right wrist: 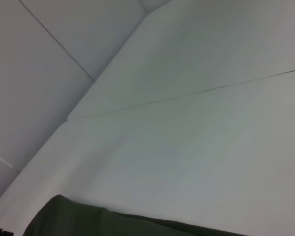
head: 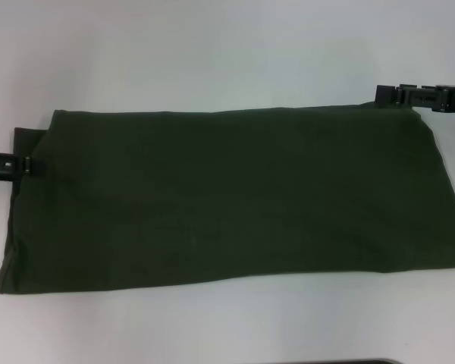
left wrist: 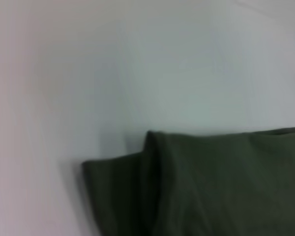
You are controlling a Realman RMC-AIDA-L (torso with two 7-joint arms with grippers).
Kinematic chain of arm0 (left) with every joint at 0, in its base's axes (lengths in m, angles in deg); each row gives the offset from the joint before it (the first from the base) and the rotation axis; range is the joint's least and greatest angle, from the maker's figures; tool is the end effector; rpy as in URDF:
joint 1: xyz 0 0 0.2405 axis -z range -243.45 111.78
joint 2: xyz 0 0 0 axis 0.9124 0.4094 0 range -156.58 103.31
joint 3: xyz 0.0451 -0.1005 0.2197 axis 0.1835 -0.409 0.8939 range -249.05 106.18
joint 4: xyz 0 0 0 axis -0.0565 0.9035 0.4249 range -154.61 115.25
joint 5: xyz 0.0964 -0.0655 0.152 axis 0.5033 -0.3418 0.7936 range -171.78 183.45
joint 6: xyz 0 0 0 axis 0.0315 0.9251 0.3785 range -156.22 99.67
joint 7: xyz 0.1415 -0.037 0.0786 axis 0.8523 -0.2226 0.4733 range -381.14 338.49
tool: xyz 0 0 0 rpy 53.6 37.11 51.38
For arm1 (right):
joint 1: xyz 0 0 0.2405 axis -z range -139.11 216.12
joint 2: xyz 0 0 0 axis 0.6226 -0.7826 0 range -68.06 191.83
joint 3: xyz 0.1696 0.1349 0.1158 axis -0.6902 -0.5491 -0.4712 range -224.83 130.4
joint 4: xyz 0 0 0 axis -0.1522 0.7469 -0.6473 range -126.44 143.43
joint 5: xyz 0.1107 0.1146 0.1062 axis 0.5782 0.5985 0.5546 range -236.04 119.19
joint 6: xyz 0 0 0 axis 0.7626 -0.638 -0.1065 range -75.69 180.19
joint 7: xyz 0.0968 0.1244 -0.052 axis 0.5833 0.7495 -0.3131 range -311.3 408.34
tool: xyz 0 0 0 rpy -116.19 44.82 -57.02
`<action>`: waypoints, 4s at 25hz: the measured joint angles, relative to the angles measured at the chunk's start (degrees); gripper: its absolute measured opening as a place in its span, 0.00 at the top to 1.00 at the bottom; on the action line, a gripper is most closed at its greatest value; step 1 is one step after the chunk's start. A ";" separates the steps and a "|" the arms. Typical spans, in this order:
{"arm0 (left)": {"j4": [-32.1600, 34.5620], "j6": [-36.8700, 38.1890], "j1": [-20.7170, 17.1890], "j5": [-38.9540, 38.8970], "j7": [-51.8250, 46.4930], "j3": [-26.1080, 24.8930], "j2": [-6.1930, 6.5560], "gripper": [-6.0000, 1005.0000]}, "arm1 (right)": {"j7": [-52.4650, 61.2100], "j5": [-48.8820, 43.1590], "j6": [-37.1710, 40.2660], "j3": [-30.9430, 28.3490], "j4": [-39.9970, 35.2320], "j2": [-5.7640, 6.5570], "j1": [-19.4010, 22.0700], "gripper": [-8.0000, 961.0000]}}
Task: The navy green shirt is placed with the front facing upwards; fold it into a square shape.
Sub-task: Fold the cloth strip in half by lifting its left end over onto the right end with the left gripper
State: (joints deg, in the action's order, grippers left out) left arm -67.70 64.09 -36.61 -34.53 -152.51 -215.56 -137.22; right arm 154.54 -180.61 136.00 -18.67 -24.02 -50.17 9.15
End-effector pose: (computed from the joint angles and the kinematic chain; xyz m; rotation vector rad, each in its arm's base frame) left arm -0.3147 0.3113 0.0586 -2.2831 -1.7071 -0.1483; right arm 0.2995 0.3303 0.0337 -2.3282 1.3846 0.6585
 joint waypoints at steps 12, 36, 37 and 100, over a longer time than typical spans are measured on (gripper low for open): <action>5.15 -3.58 2.28 2.53 -2.13 0.44 1.11 0.16 | -0.03 -0.24 0.00 0.11 0.00 0.00 0.22 0.02; 6.20 -7.18 2.28 5.10 -1.76 0.42 0.82 0.16 | 0.24 -0.24 0.11 0.11 0.00 0.09 0.80 0.02; 6.19 -7.10 2.28 5.11 -1.77 0.42 0.82 0.16 | 0.24 -0.24 0.12 0.08 0.00 0.09 0.80 0.02; 6.70 -6.65 5.82 10.61 -3.74 1.38 -0.04 0.16 | 0.37 -0.22 0.06 0.02 0.00 0.61 0.42 0.02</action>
State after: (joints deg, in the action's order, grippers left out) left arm -60.99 57.44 -30.78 -23.92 -156.25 -214.18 -137.26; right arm 154.91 -180.83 136.05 -18.65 -24.02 -49.55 9.57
